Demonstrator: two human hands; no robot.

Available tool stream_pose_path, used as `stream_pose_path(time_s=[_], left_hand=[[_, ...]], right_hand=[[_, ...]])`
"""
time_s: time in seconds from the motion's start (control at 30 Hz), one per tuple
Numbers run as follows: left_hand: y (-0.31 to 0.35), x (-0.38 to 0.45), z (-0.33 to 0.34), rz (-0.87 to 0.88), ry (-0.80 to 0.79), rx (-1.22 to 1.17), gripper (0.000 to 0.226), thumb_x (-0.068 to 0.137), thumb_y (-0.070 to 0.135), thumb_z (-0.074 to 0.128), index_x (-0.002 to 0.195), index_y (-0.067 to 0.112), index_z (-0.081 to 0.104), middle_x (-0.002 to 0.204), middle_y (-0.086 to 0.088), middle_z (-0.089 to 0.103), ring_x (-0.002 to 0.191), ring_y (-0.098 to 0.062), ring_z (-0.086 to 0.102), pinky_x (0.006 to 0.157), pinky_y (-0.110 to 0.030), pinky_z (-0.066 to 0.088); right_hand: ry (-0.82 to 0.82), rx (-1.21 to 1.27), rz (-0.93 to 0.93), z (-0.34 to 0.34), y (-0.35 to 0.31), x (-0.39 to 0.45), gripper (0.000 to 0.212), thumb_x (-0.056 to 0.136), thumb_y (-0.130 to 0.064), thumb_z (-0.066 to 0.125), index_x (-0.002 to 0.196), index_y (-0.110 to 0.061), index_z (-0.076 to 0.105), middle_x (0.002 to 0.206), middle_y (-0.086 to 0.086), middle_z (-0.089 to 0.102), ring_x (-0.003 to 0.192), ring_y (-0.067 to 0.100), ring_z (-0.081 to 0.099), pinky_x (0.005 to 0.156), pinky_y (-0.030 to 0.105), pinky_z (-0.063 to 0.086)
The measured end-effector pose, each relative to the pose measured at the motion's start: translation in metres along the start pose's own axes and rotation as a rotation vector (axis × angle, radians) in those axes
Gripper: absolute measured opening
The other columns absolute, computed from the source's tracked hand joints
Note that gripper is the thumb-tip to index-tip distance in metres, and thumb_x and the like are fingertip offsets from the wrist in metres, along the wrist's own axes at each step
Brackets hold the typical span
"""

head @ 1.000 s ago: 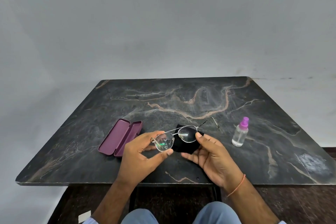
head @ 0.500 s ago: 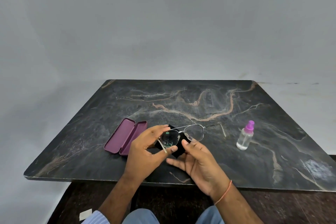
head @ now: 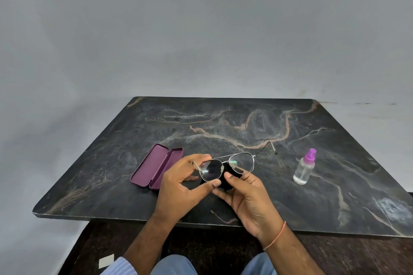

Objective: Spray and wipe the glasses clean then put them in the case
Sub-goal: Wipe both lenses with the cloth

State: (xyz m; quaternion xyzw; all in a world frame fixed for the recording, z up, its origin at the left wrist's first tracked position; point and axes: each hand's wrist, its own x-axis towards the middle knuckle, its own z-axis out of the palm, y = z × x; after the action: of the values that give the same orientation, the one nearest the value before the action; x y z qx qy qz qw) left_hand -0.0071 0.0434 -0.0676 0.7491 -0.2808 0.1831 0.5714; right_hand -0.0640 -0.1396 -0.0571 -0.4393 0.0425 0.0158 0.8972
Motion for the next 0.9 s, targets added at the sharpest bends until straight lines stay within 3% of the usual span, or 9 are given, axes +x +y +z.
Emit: stream_pose_path(time_s=[0.13,0.43,0.57,0.67,0.73,0.8,0.9], left_hand=[[-0.0014,0.0001,-0.0001,0.035,-0.019,0.035,0.055,0.08,0.03,0.097,0.131,0.023,0.078,0.129,0.014,0.078,0.124,-0.015,0.075,0.095,-0.032,0.066],[-0.0032,-0.0025,-0.0001,0.119,-0.04,0.088,0.057,0.08,0.017,0.098,0.133,0.021,0.077,0.13,0.016,0.077,0.121,-0.016,0.076,0.093,-0.026,0.064],[-0.0038,-0.001,0.0018,0.154,-0.039,0.092,0.054,0.081,0.021,0.097,0.132,0.018,0.078,0.129,0.012,0.077,0.12,-0.014,0.076,0.097,-0.031,0.063],[-0.008,0.0001,0.0012,0.17,-0.043,0.102,0.056,0.082,0.024,0.098,0.134,0.017,0.077,0.13,0.007,0.077,0.122,-0.016,0.075,0.1,-0.039,0.063],[-0.0086,-0.0006,0.0009,0.17,-0.033,0.093,0.056,0.083,0.028,0.096,0.134,0.017,0.077,0.131,0.007,0.077,0.123,-0.015,0.075,0.101,-0.04,0.063],[-0.0084,-0.0009,0.0008,0.17,-0.029,0.078,0.056,0.083,0.027,0.095,0.135,0.017,0.077,0.132,0.007,0.077,0.124,-0.015,0.075,0.102,-0.038,0.063],[-0.0079,-0.0008,0.001,0.166,-0.024,0.077,0.056,0.083,0.022,0.096,0.135,0.017,0.077,0.133,0.009,0.077,0.125,-0.014,0.075,0.102,-0.034,0.063]], right_hand=[[0.011,-0.011,-0.021,0.0024,-0.0009,-0.0006,0.013,0.089,-0.004,0.069,0.096,-0.006,0.08,0.101,0.017,0.079,0.089,0.023,0.078,0.086,0.038,0.064],[0.025,-0.006,-0.043,-0.001,0.0024,0.0011,0.013,0.087,-0.004,0.07,0.087,-0.006,0.083,0.094,0.018,0.078,0.08,0.022,0.077,0.075,0.033,0.067],[-0.014,-0.001,0.018,-0.0038,-0.0007,0.0005,0.017,0.094,-0.007,0.066,0.102,-0.002,0.08,0.111,0.027,0.076,0.094,0.029,0.077,0.089,0.046,0.064],[-0.079,-0.026,0.092,-0.0057,0.0001,0.0017,0.031,0.104,-0.011,0.058,0.128,0.007,0.068,0.134,0.032,0.068,0.116,0.039,0.07,0.111,0.065,0.048],[-0.094,-0.046,0.123,-0.0062,0.0009,0.0028,0.038,0.107,-0.014,0.056,0.136,0.009,0.06,0.14,0.032,0.064,0.125,0.044,0.065,0.115,0.069,0.042],[-0.084,-0.044,0.137,-0.006,0.0002,0.0036,0.04,0.105,-0.017,0.06,0.135,0.01,0.06,0.139,0.034,0.064,0.126,0.046,0.063,0.115,0.071,0.041],[-0.044,-0.05,0.134,-0.0043,-0.0011,0.0046,0.025,0.1,-0.017,0.068,0.114,0.003,0.073,0.118,0.031,0.071,0.11,0.04,0.071,0.113,0.072,0.043]])
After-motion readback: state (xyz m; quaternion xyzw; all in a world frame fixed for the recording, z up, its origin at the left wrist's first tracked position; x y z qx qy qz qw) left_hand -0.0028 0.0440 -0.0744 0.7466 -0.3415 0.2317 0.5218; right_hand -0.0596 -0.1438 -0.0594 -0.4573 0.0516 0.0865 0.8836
